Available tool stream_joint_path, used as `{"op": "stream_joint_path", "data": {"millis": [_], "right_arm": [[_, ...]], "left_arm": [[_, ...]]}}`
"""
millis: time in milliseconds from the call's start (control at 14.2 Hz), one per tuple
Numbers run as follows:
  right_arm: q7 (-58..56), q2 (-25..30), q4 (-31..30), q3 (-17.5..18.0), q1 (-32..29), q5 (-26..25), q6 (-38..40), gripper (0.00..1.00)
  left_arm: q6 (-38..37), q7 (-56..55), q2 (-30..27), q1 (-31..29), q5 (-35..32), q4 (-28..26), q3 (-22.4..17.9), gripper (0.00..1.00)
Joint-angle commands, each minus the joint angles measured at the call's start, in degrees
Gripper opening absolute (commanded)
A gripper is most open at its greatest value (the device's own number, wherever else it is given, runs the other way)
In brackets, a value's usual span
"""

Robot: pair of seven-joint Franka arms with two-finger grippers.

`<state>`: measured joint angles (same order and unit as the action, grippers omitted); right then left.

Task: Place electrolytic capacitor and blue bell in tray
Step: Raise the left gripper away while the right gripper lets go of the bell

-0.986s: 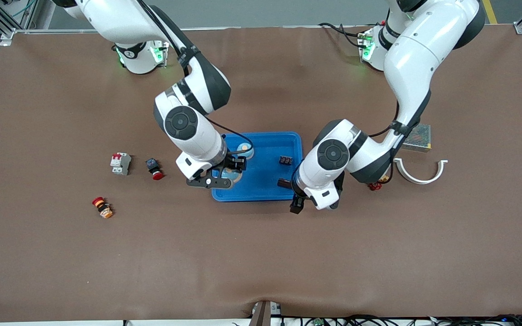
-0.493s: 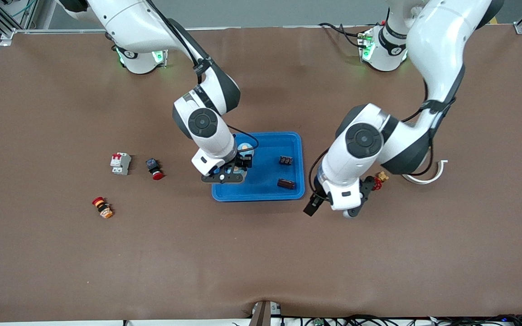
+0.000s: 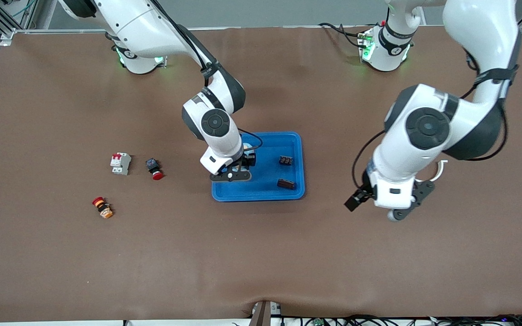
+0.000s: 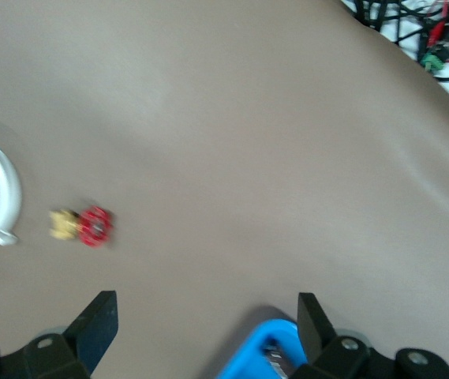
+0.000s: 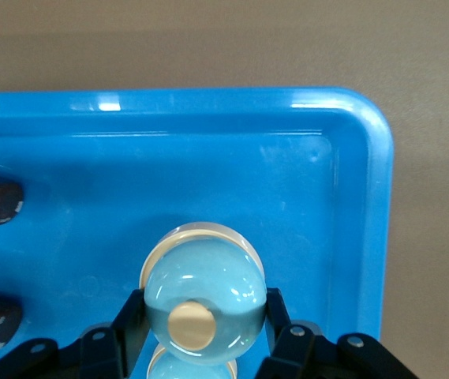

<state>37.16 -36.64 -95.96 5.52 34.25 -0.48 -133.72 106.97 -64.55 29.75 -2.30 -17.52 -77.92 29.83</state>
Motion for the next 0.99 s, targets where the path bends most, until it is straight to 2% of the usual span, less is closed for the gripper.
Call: {"op": "stream_joint_path", "data": {"millis": [0, 423, 634, 704, 915], "right_arm": [[1.5, -0.9, -0.1, -0.6, 1.1, -2.0, -1.5, 0.25], [1.5, -2.8, -0.1, -0.6, 1.7, -2.0, -4.0, 0.26], [1.5, -3.3, -0.1, -0.6, 1.7, -2.1, -4.5, 0.26], [1.5, -3.3, -0.2, -0.6, 1.7, -2.1, -4.6, 0.26], [1.5, -3.5, -0.1, -0.6, 1.6, -2.1, -4.6, 0.31]], "left_arm": [[-3.9, 7.7, -3.7, -3.2, 0.8, -1.3, 0.3, 1.00], [-12.4, 23.1, -9.3, -7.3, 2.4, -1.0, 0.4, 1.00], [-13.0, 29.0, -12.1, -9.5, 4.0, -1.0, 0.1, 1.00], [-13.0, 31.7, -13.3, -9.3, 5.2, -1.0, -0.6, 1.00], [-13.2, 40.9, -18.1, -7.3, 10.3, -2.4, -6.9, 1.00]]}}
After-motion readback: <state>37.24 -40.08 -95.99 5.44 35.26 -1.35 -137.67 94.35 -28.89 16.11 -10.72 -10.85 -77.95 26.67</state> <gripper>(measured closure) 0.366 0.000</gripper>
